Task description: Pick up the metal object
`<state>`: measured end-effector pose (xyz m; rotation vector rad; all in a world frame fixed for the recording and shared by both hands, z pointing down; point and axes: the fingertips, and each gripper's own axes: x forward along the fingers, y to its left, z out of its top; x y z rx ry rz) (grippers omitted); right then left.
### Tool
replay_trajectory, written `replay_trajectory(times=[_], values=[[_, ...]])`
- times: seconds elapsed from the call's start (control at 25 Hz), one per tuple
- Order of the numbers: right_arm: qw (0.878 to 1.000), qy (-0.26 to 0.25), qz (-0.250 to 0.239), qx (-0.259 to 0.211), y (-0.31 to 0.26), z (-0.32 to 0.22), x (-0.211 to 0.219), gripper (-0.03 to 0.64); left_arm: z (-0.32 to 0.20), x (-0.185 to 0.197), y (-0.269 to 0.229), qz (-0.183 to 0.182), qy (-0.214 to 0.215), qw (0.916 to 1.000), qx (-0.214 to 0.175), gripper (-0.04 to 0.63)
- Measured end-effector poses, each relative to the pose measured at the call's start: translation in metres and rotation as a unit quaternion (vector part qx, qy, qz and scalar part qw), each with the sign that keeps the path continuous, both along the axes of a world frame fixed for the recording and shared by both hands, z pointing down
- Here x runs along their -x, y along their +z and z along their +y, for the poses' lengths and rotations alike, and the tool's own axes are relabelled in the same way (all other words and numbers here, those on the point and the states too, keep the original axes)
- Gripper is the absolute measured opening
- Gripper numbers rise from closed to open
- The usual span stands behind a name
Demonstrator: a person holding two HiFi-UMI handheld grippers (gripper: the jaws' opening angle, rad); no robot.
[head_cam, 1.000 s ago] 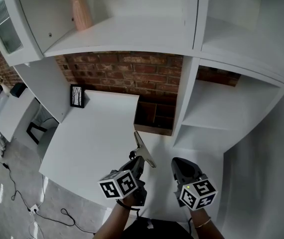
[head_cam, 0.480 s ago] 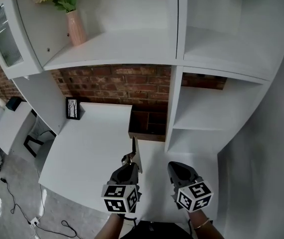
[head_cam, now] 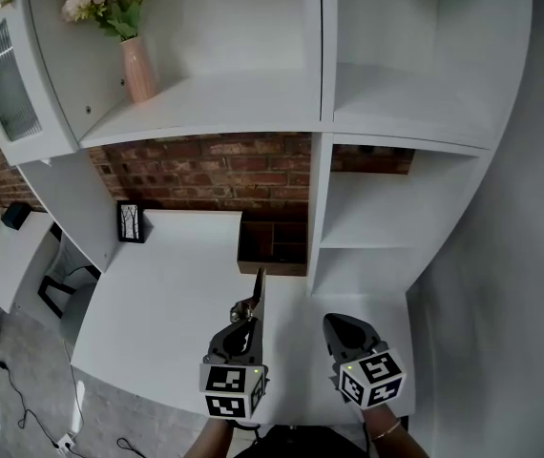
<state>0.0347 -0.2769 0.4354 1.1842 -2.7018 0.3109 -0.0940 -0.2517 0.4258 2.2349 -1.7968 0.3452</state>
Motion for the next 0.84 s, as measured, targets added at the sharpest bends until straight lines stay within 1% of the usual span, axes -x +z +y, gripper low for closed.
replay_trajectory(times=[0.2,0.52,0.84], values=[[1.000,0.015,0.007,-0.010,-0.004,0.006,-0.003,0.005,0.005,0.002,-0.002,-0.016,0.013,0.9998,-0.005,0.012],[0.999,0.037,0.020,-0.018,-0.006,0.018,-0.006,0.005,0.016,0.007,-0.006,-0.027,0.032,0.9991,-0.008,0.012],[0.998,0.051,0.030,-0.015,-0.004,0.031,-0.005,0.005,0.029,0.009,-0.005,-0.026,0.052,0.9983,-0.010,0.012]])
